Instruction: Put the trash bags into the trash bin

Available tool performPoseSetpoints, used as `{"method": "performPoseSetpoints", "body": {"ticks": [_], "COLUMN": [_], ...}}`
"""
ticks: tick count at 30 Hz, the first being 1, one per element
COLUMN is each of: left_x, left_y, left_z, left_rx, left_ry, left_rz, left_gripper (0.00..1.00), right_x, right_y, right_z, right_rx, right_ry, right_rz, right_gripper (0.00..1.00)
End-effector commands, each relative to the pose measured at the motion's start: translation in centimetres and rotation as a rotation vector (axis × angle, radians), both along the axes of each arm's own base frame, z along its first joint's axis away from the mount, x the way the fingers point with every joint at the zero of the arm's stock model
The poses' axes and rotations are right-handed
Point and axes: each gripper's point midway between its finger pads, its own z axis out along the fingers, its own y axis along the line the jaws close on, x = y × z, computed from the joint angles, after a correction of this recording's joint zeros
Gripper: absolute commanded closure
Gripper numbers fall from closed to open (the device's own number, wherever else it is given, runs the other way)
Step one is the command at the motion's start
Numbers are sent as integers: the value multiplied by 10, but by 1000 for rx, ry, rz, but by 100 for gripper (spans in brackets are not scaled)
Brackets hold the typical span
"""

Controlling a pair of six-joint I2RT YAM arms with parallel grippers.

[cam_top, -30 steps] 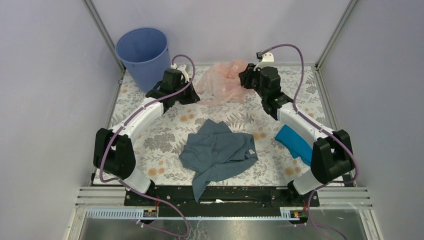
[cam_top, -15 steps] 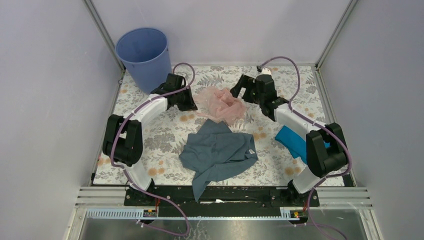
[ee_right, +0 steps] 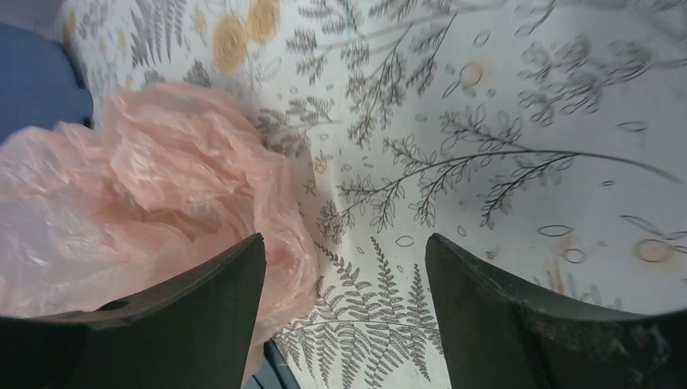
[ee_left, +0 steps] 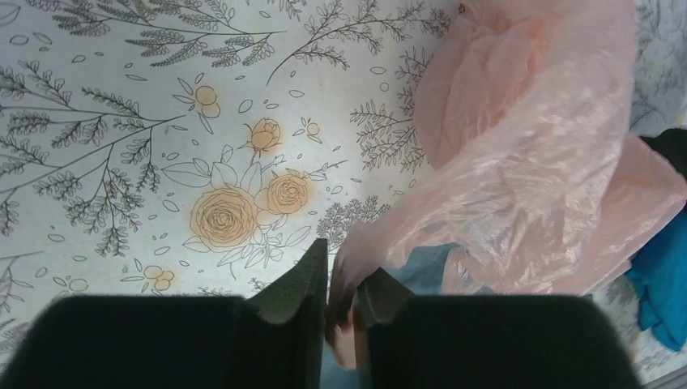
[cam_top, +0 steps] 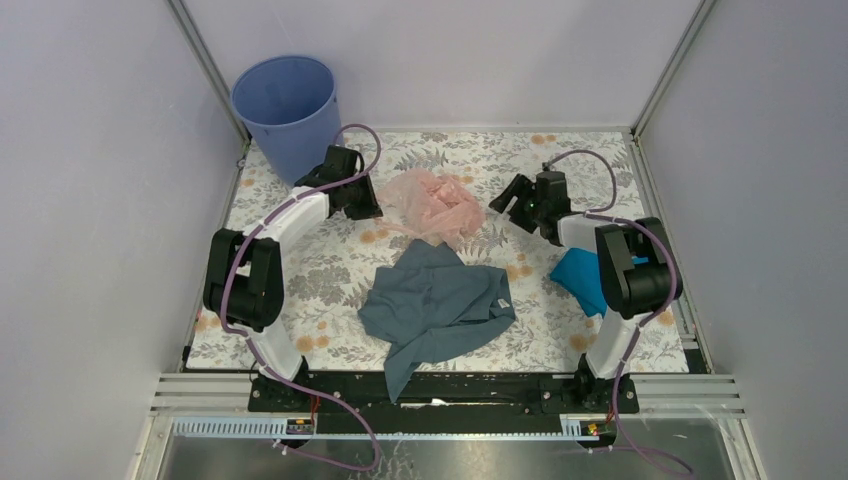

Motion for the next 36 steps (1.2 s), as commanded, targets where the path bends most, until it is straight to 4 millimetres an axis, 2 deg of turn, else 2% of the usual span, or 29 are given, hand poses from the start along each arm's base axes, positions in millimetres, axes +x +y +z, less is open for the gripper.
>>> {"method": "performPoseSetpoints", "body": {"ticks": [1, 5, 9, 10, 12, 16, 19, 22, 24, 25, 27, 31, 36], "left_x": [16, 7, -25, -34, -51, -61, -55, -40, -24, -14, 1, 14, 25], "left_y": [2, 3, -3, -13, -48, -121, -174, -209, -217, -216, -212, -217, -208], "left_z": [42, 88, 148, 158, 165, 148, 134, 111, 92, 72, 54, 29, 9], "left_rx": [32, 126, 241, 247, 195, 118, 122, 182, 266, 338, 445, 522, 516], "left_ry": [-155, -349, -558, -585, -602, -550, -531, -525, -516, -493, -472, -456, -408], "left_rz": [1, 16, 93, 95, 37, -126, -224, -271, -268, -252, -228, -243, -213], "left_gripper": [71, 37, 13, 5, 1, 1, 1, 1, 1, 1, 1, 2, 15], "right_x": [12, 11, 4, 2, -1, -6, -11, -15, -18, -19, -19, -18, -16], "right_y": [25, 19, 5, 2, -8, -29, -43, -58, -66, -69, -67, -61, -55], "right_z": [21, 26, 27, 28, 31, 41, 44, 47, 46, 46, 48, 47, 45], "right_rx": [80, 47, 29, 26, 21, 24, 18, 10, 25, 36, 60, 94, 121], "right_ry": [-82, -111, -121, -126, -138, -172, -186, -195, -196, -201, -211, -214, -209], "right_rz": [86, 82, 61, 55, 38, -1, -22, -47, -68, -73, -65, -40, -16], "right_gripper": [22, 21, 20, 20, 20, 19, 19, 18, 18, 18, 18, 18, 18]}}
